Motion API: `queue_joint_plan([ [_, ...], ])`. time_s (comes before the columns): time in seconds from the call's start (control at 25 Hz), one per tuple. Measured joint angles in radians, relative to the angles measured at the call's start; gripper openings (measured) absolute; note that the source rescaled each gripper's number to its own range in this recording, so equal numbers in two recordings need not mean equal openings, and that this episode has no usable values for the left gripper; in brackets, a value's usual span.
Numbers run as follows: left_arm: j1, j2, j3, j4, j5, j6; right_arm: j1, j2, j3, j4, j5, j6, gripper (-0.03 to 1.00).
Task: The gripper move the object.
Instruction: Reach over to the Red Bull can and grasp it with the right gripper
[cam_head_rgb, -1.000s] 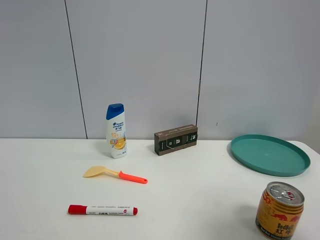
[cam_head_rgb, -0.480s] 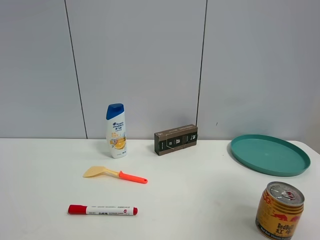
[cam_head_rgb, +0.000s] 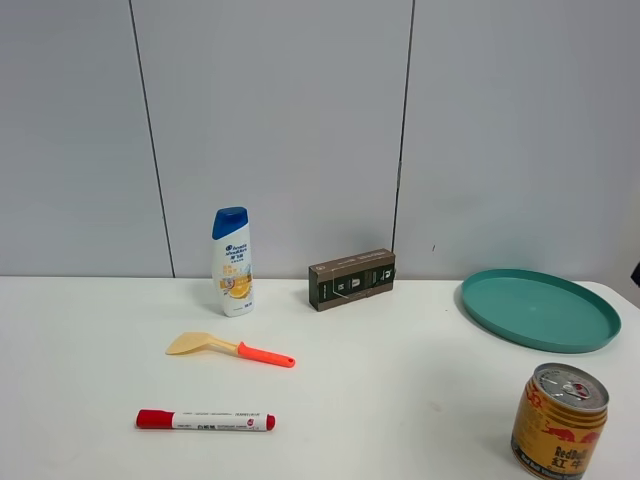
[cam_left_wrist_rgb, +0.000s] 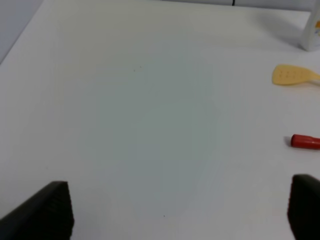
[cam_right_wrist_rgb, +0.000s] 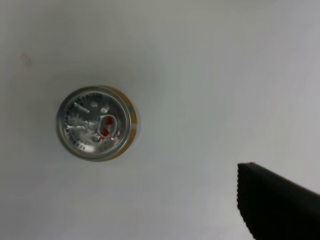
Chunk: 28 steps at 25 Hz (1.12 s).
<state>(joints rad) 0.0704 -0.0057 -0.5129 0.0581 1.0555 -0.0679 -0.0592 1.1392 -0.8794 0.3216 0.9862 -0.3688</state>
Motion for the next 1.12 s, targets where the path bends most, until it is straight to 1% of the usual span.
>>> queue_joint_plan([
  [0.16, 0.000, 0.000, 0.000, 0.000, 0.000, 0.000, 0.002, 0.063, -0.017, 0.007, -0.002, -0.057, 0.84],
  [0.28, 0.000, 0.000, 0.000, 0.000, 0.000, 0.000, 0.037, 0.100, -0.040, -0.008, -0.021, -0.073, 0.84],
  [0.44, 0.000, 0.000, 0.000, 0.000, 0.000, 0.000, 0.142, 0.128, -0.086, -0.075, -0.035, -0.050, 0.84],
  [0.68, 0.000, 0.000, 0.000, 0.000, 0.000, 0.000, 0.301, 0.186, -0.130, -0.216, -0.043, 0.059, 0.84],
  [0.8, 0.000, 0.000, 0.000, 0.000, 0.000, 0.000, 0.322, 0.202, -0.132, -0.249, -0.040, 0.088, 0.84],
  [1.12, 0.000, 0.000, 0.000, 0.000, 0.000, 0.000, 0.323, 0.244, -0.132, -0.281, -0.016, 0.092, 0.84],
])
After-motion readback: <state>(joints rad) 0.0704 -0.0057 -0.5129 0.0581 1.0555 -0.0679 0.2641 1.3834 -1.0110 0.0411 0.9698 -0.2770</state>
